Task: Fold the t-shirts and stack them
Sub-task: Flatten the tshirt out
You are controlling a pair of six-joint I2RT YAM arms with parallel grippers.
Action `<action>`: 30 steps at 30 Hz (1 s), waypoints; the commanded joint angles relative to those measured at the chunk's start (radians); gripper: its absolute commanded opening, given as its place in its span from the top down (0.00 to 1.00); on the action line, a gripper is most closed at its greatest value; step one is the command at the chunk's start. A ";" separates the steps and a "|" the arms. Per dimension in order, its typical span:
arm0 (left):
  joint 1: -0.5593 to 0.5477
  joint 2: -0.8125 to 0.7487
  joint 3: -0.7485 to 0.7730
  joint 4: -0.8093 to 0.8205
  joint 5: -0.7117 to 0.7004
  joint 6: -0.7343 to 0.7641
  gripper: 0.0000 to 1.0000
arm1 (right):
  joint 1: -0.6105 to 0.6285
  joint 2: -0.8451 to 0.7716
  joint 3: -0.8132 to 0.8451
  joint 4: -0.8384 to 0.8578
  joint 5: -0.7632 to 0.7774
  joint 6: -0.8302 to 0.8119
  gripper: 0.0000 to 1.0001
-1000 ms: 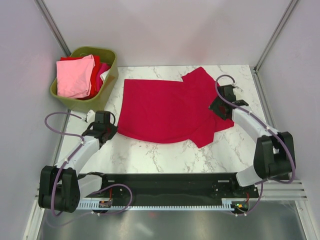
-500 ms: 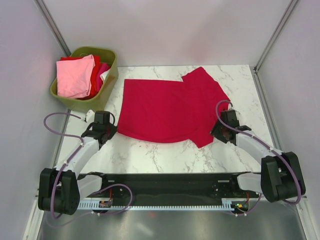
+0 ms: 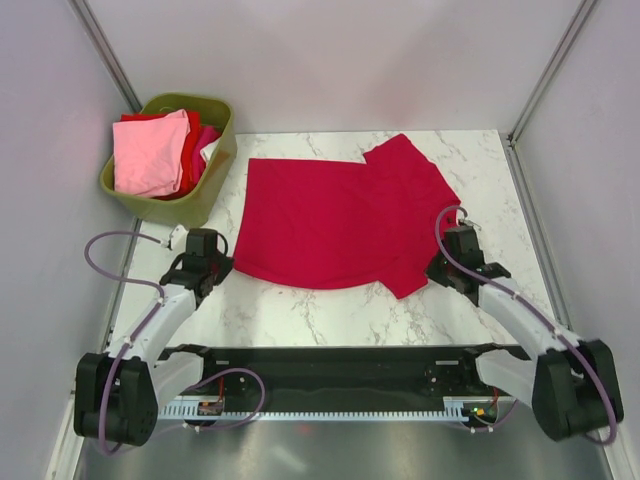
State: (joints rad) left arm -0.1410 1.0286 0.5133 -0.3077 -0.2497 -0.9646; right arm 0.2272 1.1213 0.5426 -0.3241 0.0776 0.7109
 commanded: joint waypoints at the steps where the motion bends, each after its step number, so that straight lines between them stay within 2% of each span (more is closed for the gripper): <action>1: 0.006 -0.019 -0.010 -0.002 0.006 0.052 0.98 | 0.047 -0.145 -0.015 -0.108 0.016 0.050 1.00; 4: 0.006 -0.030 -0.018 -0.010 0.010 0.052 0.98 | 0.116 -0.204 0.003 -0.130 0.001 0.120 0.99; 7: 0.004 -0.051 -0.030 -0.014 0.012 0.052 0.98 | 0.207 -0.154 0.066 -0.096 0.043 0.154 0.93; 10: 0.004 -0.071 -0.036 -0.018 0.010 0.049 0.98 | 0.261 0.016 0.190 -0.064 0.077 0.136 0.89; 12: 0.004 -0.079 -0.039 -0.019 0.009 0.046 0.98 | 0.277 0.227 0.368 -0.058 0.105 0.104 0.90; 13: 0.004 -0.078 -0.039 -0.019 0.009 0.046 0.98 | 0.278 0.229 0.369 -0.056 0.114 0.093 0.90; 15: 0.004 -0.076 -0.038 -0.021 0.007 0.044 0.98 | 0.281 0.372 0.502 -0.055 0.123 0.064 0.89; 16: 0.004 -0.075 -0.035 -0.019 0.006 0.043 0.98 | 0.282 0.458 0.586 -0.058 0.120 0.038 0.79; 19: 0.004 -0.065 -0.032 -0.019 0.003 0.043 0.98 | 0.282 0.543 0.684 -0.088 0.143 0.016 0.28; 20: 0.004 -0.061 -0.026 -0.018 0.003 0.043 0.98 | 0.282 0.557 0.710 -0.098 0.152 0.015 0.24; 25: 0.006 -0.048 -0.018 -0.019 0.000 0.052 0.98 | 0.282 0.471 0.608 -0.072 0.178 -0.016 0.30; 30: 0.004 -0.058 -0.016 -0.021 -0.002 0.055 0.98 | 0.281 0.361 0.481 -0.036 0.205 -0.033 0.50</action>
State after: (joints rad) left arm -0.1406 0.9787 0.4782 -0.3313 -0.2329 -0.9466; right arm 0.5053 1.5455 1.0679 -0.3824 0.2359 0.7002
